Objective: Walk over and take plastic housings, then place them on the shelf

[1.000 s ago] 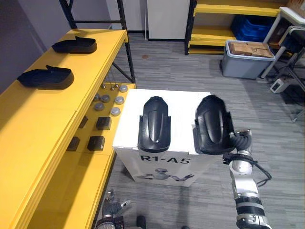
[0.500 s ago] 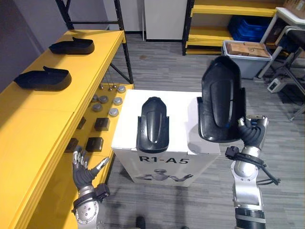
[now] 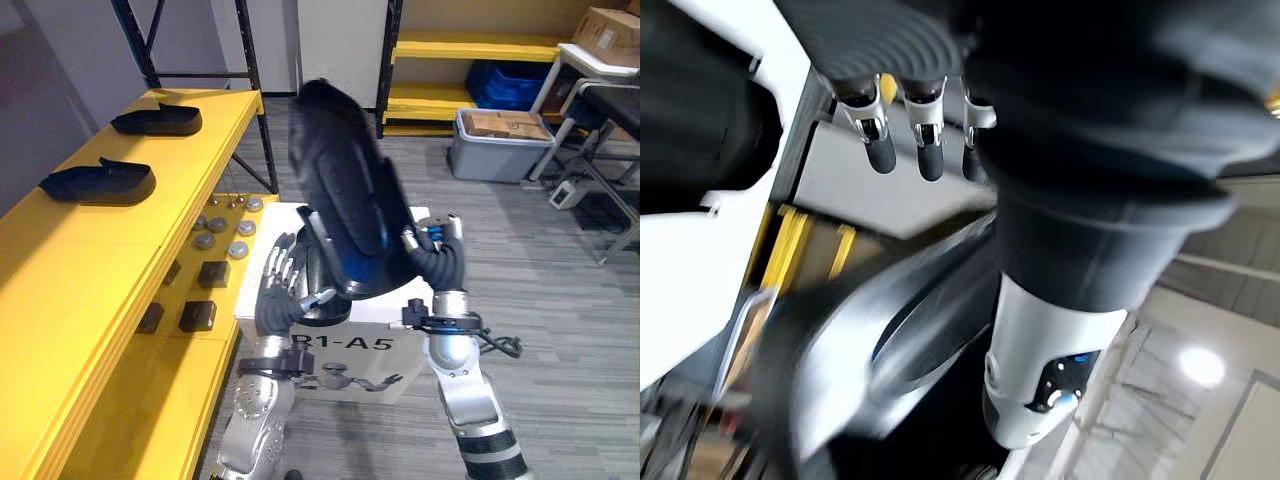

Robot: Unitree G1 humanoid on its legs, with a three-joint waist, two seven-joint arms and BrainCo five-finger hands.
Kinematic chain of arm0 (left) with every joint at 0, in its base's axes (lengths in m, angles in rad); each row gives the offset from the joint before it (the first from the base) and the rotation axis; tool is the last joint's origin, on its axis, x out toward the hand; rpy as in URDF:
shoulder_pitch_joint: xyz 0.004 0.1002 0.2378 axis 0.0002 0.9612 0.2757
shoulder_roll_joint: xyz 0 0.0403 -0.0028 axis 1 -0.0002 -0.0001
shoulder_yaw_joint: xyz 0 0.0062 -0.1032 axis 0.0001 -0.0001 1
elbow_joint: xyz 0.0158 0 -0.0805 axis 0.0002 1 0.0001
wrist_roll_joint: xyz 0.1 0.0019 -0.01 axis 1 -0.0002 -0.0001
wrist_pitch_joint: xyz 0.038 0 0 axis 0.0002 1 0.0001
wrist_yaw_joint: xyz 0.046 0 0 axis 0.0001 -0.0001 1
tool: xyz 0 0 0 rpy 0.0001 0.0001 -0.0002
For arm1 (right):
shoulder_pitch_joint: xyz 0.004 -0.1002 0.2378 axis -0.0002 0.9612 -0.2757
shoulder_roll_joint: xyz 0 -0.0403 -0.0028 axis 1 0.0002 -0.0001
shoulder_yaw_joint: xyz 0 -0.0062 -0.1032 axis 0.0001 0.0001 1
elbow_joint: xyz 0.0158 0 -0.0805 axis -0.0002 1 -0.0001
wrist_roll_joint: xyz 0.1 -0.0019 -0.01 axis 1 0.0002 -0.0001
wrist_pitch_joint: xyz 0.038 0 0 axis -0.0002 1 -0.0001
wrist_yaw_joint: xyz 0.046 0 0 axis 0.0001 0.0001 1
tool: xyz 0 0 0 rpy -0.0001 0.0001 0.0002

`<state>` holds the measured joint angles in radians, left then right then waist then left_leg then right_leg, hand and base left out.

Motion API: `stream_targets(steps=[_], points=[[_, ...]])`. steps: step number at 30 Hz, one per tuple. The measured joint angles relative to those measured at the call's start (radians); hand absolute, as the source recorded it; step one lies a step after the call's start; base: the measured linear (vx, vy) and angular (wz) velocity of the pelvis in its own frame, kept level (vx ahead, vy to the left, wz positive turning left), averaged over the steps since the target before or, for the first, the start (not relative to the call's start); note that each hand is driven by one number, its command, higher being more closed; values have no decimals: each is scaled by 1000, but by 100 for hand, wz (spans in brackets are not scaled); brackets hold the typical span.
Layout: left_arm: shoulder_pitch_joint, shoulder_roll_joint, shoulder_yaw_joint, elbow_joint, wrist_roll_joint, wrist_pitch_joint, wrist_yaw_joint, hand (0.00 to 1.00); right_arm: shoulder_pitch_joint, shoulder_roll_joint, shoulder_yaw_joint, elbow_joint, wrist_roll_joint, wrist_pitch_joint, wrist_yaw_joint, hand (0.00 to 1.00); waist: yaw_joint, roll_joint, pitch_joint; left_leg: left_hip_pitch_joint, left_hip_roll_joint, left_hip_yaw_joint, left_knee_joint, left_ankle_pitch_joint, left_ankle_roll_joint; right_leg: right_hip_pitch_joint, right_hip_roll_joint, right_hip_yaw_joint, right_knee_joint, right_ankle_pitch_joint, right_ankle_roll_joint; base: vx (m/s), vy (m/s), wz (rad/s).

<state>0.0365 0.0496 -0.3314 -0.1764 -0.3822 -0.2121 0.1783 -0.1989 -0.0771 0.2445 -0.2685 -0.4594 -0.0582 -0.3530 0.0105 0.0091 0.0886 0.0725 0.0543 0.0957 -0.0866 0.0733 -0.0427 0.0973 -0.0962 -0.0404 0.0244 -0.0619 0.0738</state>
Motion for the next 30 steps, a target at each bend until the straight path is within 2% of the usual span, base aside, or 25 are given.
stream_targets(steps=[3,9,10,13,20,23,28,29,30], points=[[-8,7,-12,12,-64,2,13,0,-4,-4,26,1,0,0,2,100,1,-1,-8,1,0,6,0,0,0,-2,0,3,1,0,0,-27,7,-6],[-47,41,-20,53,-192,1,43,0,-4,-41,101,5,-4,0,-6,100,-20,-1,-38,0,0,12,0,0,0,-7,0,8,1,1,0,-11,3,-3],[-63,64,-51,59,-213,7,47,100,-3,-61,145,5,-3,-2,5,100,-23,-1,-44,-1,0,14,0,0,0,-9,0,10,1,1,0,-20,7,-3],[-71,72,-57,93,-264,29,61,100,-4,-72,192,1,-6,-42,6,100,-31,-4,-50,-1,2,20,0,0,0,-13,2,21,1,2,-2,-15,8,-5],[-75,87,-58,93,-305,33,64,100,2,-114,212,1,-4,-56,6,100,-33,-6,-57,-1,2,21,0,0,0,-13,2,22,2,3,-3,-2,1,-1],[-75,100,-58,99,-306,36,77,100,12,-135,228,0,1,-76,6,100,-44,-6,-59,-1,2,21,0,0,0,-13,2,22,2,3,-4,0,0,0],[-76,113,-64,123,-303,60,79,100,53,-164,229,3,4,-81,3,100,-46,-10,-65,-1,2,21,0,0,0,-13,3,22,2,3,-4,0,0,0],[-75,119,-69,127,-302,66,79,100,64,-164,227,5,5,-81,1,0,-46,-10,-65,0,2,21,0,0,0,-13,3,22,2,3,-4,0,0,0],[-75,121,-69,130,-300,72,79,100,81,-164,225,4,6,-82,1,0,-46,-11,-65,0,2,21,0,0,0,-13,3,22,2,3,-4,0,0,0]])
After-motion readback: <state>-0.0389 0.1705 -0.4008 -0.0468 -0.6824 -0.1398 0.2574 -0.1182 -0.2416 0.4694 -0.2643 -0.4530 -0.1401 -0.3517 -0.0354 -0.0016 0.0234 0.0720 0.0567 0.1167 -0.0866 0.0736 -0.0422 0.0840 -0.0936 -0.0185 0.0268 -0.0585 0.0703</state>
